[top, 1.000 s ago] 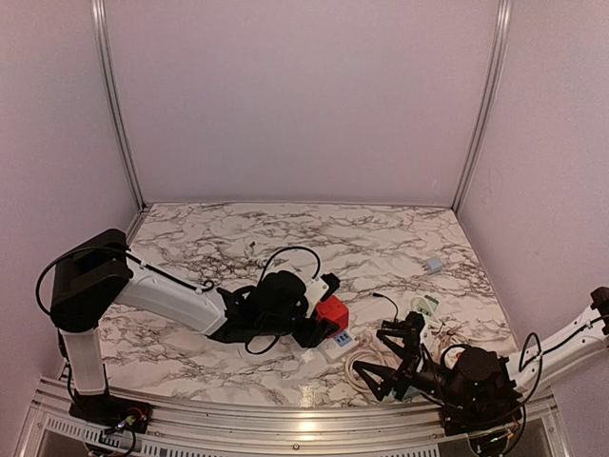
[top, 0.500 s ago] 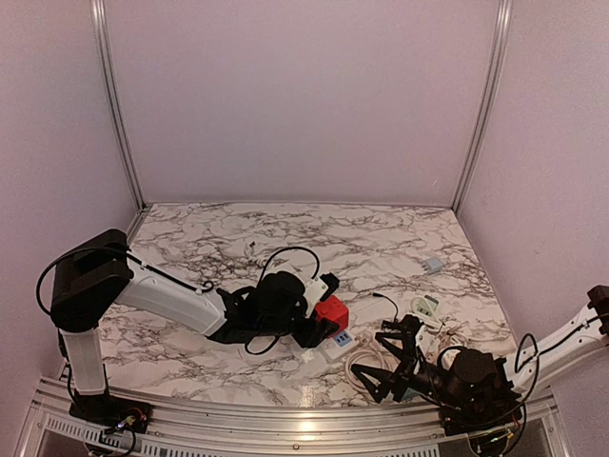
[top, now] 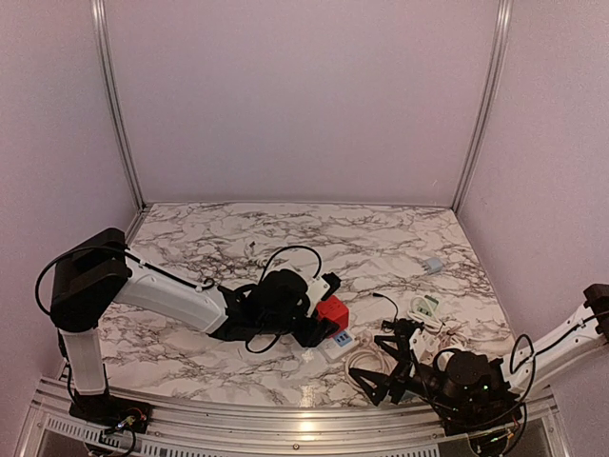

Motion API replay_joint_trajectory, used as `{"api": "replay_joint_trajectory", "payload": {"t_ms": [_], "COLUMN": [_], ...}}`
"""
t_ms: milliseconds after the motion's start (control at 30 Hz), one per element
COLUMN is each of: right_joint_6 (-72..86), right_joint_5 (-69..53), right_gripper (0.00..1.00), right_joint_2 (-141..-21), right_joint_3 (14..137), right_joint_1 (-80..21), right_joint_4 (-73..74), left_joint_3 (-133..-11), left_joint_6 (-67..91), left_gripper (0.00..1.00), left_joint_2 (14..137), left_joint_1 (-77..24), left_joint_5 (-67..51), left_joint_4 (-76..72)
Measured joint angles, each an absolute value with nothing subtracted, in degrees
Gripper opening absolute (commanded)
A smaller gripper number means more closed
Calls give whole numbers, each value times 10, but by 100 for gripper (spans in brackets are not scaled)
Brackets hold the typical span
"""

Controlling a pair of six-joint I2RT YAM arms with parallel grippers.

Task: Insert the plug
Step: Insert the plug into the socket slot.

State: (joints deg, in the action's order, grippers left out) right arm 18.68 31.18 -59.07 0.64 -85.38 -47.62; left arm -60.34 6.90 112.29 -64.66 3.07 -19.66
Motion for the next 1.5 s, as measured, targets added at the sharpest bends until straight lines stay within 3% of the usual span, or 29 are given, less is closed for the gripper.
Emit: {"api": "replay_joint_trajectory", "payload": {"t_ms": [333,733,833,933,1267,1500], "right_joint_6": [198,205,203,203,170,153], "right_joint_5": [351,559,551,520,438,409], "right_gripper": [98,99,98,98,99,99], "right_joint_2": [-574,-557,-582,-612,-703,-730], "right_joint_3": [12,69,92,101,164,205], "right_joint_1": [-854,-834,-785,-741,-713,-711], "right_joint_4": [-451,-383,-387,-399,-423,-428], "left_joint_3": [-606,-641,-642,-642,-572,-501], "left_joint_6": [69,75,75,75,70,77], "left_gripper": [0,0,15,43,97,99], "left_joint_2": [1125,1139,1139,1136,1085,1039], "left_joint_1": [-647,-653,-656,-658,-668,-679], "left_joint_5": [30,44,53,60,53,51], "left_joint_4": [-194,-161,-157,-158,-133,-77]}}
